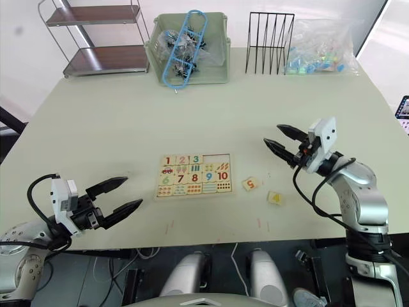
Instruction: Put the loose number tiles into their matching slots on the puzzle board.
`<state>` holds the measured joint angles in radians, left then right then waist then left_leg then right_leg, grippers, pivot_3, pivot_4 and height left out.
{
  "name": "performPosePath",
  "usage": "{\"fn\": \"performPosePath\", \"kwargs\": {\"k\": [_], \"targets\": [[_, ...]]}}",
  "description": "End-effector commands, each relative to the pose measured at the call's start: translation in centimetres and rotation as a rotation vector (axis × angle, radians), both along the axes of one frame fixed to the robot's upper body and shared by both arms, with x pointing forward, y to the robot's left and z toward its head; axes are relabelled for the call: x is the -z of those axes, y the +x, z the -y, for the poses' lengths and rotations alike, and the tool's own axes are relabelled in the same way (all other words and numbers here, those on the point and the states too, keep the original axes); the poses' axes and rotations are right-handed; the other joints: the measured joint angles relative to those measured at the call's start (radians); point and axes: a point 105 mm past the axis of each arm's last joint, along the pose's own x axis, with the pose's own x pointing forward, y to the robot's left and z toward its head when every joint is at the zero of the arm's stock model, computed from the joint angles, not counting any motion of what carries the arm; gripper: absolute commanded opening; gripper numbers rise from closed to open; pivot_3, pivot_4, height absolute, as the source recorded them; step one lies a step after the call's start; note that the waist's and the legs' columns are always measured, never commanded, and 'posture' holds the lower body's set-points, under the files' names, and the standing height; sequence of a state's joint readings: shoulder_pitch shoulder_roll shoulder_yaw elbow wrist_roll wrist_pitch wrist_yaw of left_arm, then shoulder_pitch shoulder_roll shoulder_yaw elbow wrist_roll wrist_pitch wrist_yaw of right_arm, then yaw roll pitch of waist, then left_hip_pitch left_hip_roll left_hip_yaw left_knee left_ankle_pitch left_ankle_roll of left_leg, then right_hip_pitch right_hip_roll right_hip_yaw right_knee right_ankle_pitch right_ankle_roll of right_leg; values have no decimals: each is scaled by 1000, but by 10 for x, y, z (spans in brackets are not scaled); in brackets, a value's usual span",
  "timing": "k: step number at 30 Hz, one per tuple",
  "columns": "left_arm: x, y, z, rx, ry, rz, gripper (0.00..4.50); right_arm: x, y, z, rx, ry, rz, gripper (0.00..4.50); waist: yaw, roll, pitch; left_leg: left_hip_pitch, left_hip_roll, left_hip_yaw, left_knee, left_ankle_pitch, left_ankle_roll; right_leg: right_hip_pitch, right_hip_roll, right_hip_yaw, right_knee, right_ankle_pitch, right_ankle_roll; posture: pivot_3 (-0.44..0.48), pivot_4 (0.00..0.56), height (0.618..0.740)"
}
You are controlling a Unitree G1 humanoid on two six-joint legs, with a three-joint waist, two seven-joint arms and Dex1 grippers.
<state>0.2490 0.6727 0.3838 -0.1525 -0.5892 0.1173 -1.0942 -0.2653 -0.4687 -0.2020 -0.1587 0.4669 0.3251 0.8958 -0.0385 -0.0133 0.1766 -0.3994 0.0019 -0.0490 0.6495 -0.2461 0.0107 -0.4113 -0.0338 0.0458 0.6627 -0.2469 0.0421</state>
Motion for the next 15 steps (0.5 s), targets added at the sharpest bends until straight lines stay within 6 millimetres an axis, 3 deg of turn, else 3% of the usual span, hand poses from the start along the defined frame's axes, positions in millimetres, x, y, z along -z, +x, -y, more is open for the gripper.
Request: {"fn": "performPosePath", "kwargs": {"k": [1,15], "targets": [[-10,-2,2,-8,15,34,4500,-10,-12,15,29,-1,55,4487,-1,0,0,0,0,0,0,0,0,0,0,0,0,0,0,0,150,739],[-7,-13,-8,-83,36,13,4500,40,-59,72,157,-86,-59,4487,3,-1,0,2,1,1,2,0,0,2,3,1,0,0,0,0,150,739]]}}
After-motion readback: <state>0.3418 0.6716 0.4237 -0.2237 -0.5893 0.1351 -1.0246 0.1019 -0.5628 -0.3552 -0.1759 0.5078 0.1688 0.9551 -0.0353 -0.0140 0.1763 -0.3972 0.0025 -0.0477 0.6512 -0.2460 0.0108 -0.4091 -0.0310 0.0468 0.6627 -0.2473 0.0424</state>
